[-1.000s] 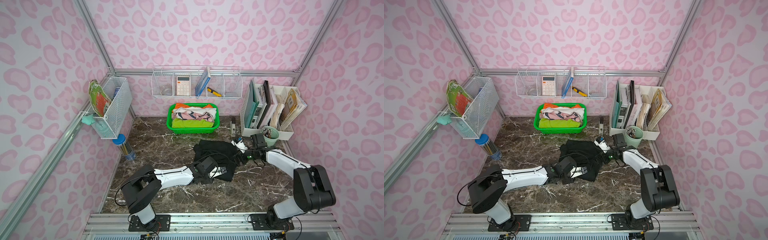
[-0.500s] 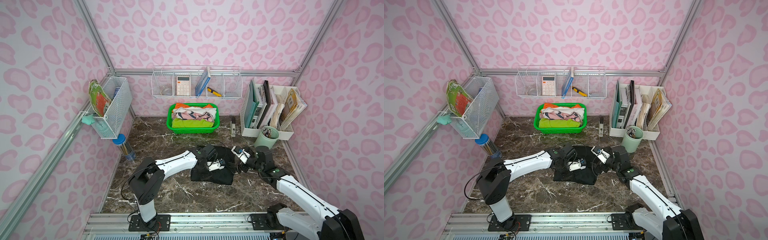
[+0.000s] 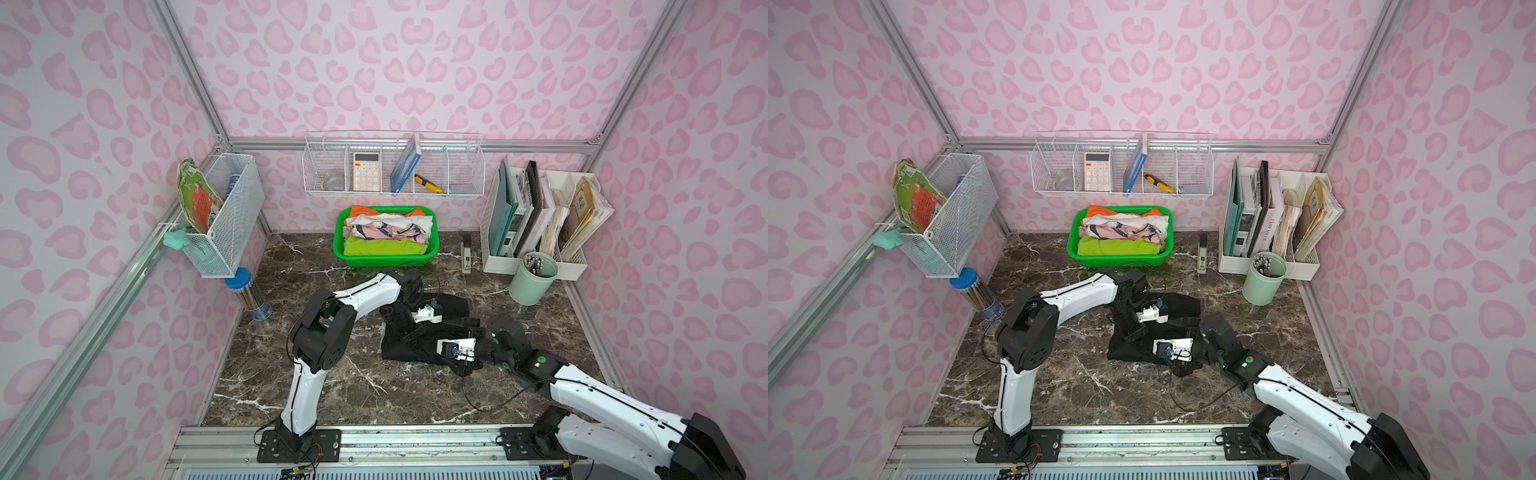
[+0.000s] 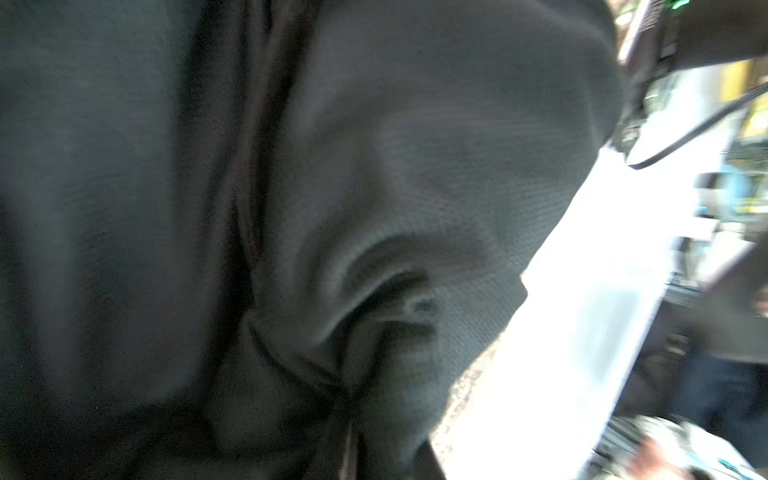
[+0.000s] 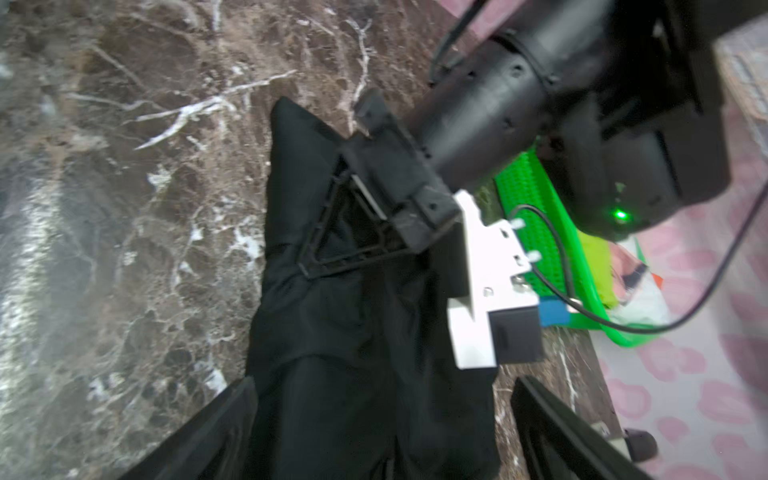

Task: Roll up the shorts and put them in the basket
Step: Roll the shorts at the center of the board.

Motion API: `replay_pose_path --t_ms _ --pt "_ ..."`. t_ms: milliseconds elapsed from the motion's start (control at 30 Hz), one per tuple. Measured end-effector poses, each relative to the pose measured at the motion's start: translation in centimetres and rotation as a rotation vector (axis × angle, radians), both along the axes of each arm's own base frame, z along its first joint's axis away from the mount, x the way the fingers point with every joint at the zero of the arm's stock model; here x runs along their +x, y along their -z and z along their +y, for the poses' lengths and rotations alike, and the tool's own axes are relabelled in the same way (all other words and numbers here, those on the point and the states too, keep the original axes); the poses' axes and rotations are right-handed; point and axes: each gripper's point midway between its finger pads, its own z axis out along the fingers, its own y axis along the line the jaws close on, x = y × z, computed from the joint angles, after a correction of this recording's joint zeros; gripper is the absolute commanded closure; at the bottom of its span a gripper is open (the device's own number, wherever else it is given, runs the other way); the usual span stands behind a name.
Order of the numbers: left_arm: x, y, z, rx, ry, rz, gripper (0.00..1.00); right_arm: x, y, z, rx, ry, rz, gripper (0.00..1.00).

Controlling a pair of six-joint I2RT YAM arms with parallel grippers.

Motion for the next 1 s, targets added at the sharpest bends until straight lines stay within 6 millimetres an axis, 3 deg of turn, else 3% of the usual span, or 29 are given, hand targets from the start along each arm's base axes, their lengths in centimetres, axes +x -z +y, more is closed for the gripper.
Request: replay_pose_path --t_ms 67,300,400,567,767,800,867,1000 --pt "-0.1 0.4 0.0 -0.006 -0.019 0.072 1.00 -0.4 1.5 0.3 -0.048 -0.013 0.022 0.07" --pt "-0.3 0.5 0.0 -0.016 -0.032 0.148 1.00 -1.0 5.7 1.3 -0.169 -0.059 0.102 0.09" --pt "-0.2 0.5 0.0 -0.016 -0.034 0.151 1.00 -0.8 7.1 1.5 -0.212 -0.056 0.131 0.17" --pt "-0.2 0.4 0.1 -0.023 -0.036 0.158 1.00 0.0 9.0 1.4 -0.274 -0.038 0.139 0.52" --pt "-0.2 0.3 0.2 -0.031 -0.026 0.150 0.99 1.4 9.0 1.5 -0.249 -0.025 0.152 0.98" --pt "-0.2 0.2 0.2 -0.032 -0.025 0.146 0.96 1.5 8.9 1.5 -0.247 -0.028 0.165 1.00" --pt "0.0 0.0 0.3 -0.030 -0.025 0.131 0.80 1.8 8.8 1.7 -0.244 -0.036 0.186 1.00" --pt "0.5 -1.5 0.4 -0.047 -0.036 0.052 0.29 1.9 8.4 1.4 -0.233 -0.039 0.237 1.00"
